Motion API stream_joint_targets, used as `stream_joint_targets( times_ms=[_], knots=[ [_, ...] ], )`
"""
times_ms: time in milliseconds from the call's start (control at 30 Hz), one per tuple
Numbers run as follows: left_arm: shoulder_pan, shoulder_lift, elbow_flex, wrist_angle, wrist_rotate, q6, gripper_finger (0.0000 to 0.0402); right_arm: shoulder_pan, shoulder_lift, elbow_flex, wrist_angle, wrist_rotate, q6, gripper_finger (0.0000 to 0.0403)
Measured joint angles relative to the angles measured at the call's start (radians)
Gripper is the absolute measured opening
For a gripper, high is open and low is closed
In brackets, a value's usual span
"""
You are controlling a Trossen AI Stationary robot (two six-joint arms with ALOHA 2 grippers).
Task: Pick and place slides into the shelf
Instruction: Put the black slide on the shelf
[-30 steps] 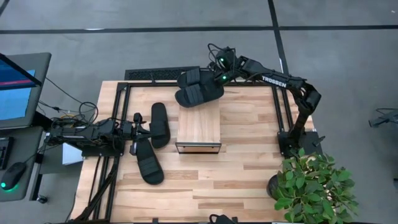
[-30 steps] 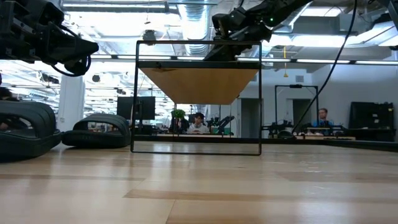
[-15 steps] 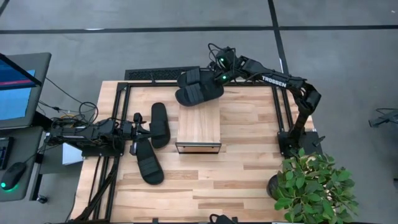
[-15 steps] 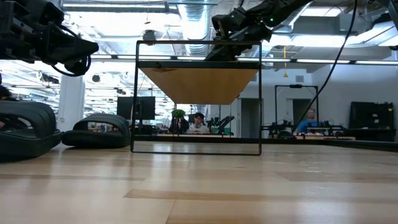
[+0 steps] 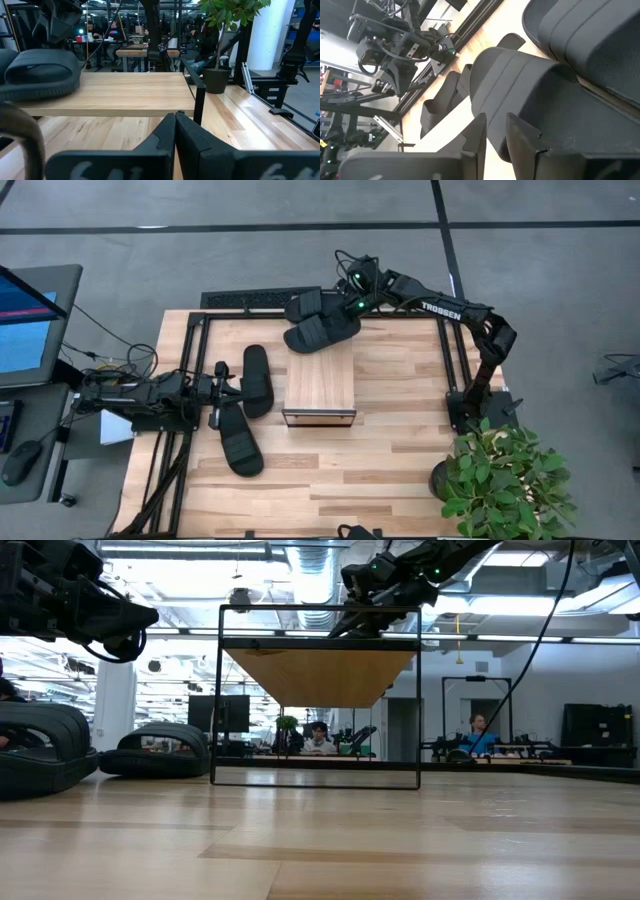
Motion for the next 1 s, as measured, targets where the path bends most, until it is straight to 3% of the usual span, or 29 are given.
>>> stream_joint_targets(
  times_ms=[300,500,800,900,1000],
  knots=[
    [0.0,0.0,0.0,0.0,0.0,-0.003,0.0,-0.006,-0.007,0.0,0.109,0.027,-0.053,0.0067],
    [0.0,0.0,0.0,0.0,0.0,0.0,0.0,0.026,-0.01,0.012,0.094,0.018,-0.163,0.0065],
    [0.0,0.0,0.0,0.0,0.0,-0.004,0.0,0.167,-0.011,0.063,-0.189,0.035,-0.551,0.0011],
    [0.0,0.0,0.0,0.0,0.0,0.002,0.0,0.221,-0.011,0.064,-0.278,0.137,-0.653,0.0006],
    [0.0,0.0,0.0,0.0,0.0,0.003,0.0,0.273,-0.011,0.063,-0.363,0.323,-0.733,0.0005]
  ],
)
